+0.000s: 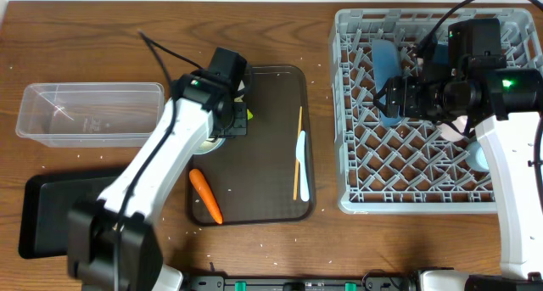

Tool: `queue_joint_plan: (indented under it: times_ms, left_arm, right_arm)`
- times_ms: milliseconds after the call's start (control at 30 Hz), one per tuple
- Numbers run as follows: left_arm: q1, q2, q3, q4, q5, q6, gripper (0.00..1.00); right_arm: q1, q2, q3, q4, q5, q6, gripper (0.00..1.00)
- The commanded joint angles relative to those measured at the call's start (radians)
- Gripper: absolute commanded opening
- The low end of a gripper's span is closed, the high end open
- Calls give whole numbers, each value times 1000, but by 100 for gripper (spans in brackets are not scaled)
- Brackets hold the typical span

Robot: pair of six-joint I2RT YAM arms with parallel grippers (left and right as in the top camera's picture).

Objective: Sort waste into correct bins and load items into the dishwasher rack
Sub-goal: 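Grasp the light-blue bowl rim with the left gripper and lift it, then tip the bowl over the black tray to pour out the rice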

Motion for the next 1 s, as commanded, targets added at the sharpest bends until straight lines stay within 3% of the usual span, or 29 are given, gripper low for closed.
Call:
queue_joint_plan:
  times_ms: [0, 167, 367, 600, 967]
  left_arm:
    - [-17, -26, 1, -33, -5, -64, 6]
    - [0, -131, 1, -97, -6, -174, 6]
    - [113, -350, 1, -156, 58, -171, 6]
    - [470, -523, -41, -232, 320, 4, 6]
    - [1105, -564, -343, -117, 819, 286, 6]
  right_arm:
    - [6, 9, 2, 2, 3, 8, 81]
    - [6, 9, 2, -2, 3, 8, 81]
    - [6, 9, 2, 0, 3, 8, 81]
    - [6, 9, 2, 3, 3, 8, 82]
    - [6, 9, 2, 2, 3, 8, 82]
